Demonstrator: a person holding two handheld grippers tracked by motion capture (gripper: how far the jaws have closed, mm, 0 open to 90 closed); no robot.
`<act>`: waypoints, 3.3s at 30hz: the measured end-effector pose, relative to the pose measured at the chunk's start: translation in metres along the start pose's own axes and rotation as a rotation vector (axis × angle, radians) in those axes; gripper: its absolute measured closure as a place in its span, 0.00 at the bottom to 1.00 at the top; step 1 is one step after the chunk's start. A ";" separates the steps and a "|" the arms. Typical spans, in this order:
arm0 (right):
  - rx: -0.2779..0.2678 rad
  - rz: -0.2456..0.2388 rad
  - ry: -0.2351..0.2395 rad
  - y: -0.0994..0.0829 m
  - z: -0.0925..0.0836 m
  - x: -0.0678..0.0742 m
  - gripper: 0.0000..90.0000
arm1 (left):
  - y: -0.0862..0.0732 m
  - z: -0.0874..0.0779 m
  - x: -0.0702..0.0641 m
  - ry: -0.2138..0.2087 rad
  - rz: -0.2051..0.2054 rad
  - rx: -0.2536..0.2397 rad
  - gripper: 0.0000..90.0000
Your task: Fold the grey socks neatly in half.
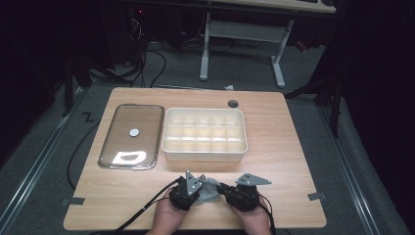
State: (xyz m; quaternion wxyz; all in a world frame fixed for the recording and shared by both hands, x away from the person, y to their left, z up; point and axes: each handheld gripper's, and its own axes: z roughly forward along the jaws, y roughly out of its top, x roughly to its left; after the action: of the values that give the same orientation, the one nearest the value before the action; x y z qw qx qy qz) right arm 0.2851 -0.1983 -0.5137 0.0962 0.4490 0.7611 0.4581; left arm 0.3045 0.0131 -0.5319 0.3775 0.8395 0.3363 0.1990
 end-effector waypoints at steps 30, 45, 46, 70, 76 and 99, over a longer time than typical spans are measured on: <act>-0.070 -0.054 0.013 0.011 -0.013 0.015 0.92 | 0.002 -0.003 -0.010 -0.063 0.001 0.005 0.87; -0.059 -0.063 0.006 0.009 -0.010 0.016 0.92 | -0.012 -0.059 0.041 0.040 -0.031 -0.090 0.86; -0.057 -0.065 0.006 0.009 -0.009 0.016 0.92 | -0.012 -0.059 0.041 0.040 -0.031 -0.090 0.87; 0.078 -0.192 -0.061 0.021 0.024 0.055 0.91 | -0.041 -0.042 0.037 -0.017 0.005 -0.003 0.90; 0.132 -0.243 -0.076 0.024 0.039 0.073 0.91 | -0.041 -0.042 0.039 -0.040 -0.003 0.000 0.89; 0.106 -0.266 -0.098 0.021 0.033 0.078 0.74 | -0.041 -0.042 0.040 -0.045 -0.004 0.006 0.89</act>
State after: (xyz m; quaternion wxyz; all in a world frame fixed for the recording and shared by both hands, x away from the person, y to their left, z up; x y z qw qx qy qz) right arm 0.2709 -0.1147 -0.4952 0.1693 0.3707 0.8313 0.3780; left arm 0.2904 0.0828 -0.5338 0.3831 0.8442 0.3298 0.1782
